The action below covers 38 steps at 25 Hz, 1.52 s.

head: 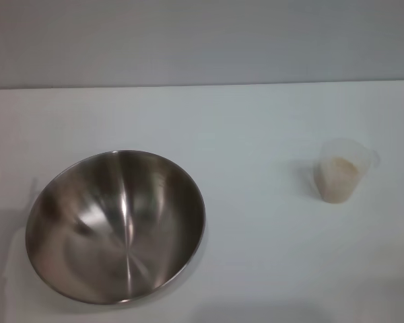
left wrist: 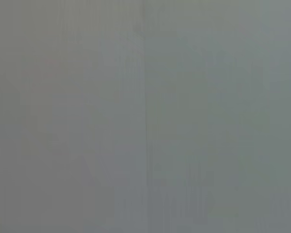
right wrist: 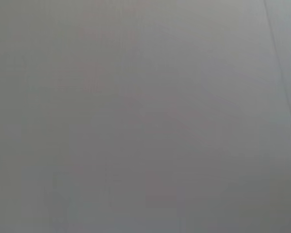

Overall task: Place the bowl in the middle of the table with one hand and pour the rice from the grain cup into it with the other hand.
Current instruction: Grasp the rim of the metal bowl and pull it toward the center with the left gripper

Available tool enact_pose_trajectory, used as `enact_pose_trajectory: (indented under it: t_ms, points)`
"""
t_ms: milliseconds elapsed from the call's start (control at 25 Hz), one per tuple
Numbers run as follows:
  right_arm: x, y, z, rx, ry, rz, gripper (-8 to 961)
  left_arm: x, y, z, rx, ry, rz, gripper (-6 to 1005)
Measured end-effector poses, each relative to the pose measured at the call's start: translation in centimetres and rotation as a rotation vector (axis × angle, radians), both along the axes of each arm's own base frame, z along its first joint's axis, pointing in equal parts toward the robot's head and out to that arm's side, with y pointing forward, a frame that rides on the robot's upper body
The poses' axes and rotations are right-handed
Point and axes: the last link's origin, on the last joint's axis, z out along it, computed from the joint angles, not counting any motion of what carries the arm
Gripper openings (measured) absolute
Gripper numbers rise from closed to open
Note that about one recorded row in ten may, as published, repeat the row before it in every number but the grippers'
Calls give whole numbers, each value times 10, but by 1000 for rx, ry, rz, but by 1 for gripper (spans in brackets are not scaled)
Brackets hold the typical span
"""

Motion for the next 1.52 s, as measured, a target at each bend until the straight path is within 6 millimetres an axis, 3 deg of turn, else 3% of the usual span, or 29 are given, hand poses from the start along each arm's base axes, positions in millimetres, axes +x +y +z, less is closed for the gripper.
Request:
enact_pose_trajectory:
  t_ms: [200, 440, 680, 880, 1200, 1520]
  points:
    - [-1, 1, 0, 0, 0, 4, 833, 8, 12, 3, -24, 2, 16, 822]
    - [-1, 3, 0, 0, 0, 9, 833, 31, 28, 10, -47, 74, 82, 811]
    - [-2, 4, 0, 0, 2, 12, 833, 79, 48, 37, -290, 96, 136, 799]
    - [-2, 5, -1, -3, 2, 14, 833, 100, 62, 49, -519, 57, 270, 789]
    - [-1, 9, -4, -31, 8, 8, 833, 121, 57, 50, -724, 95, 338, 773]
    - [-1, 8, -5, -35, 8, 5, 833, 117, 40, 46, -879, 129, 420, 758]
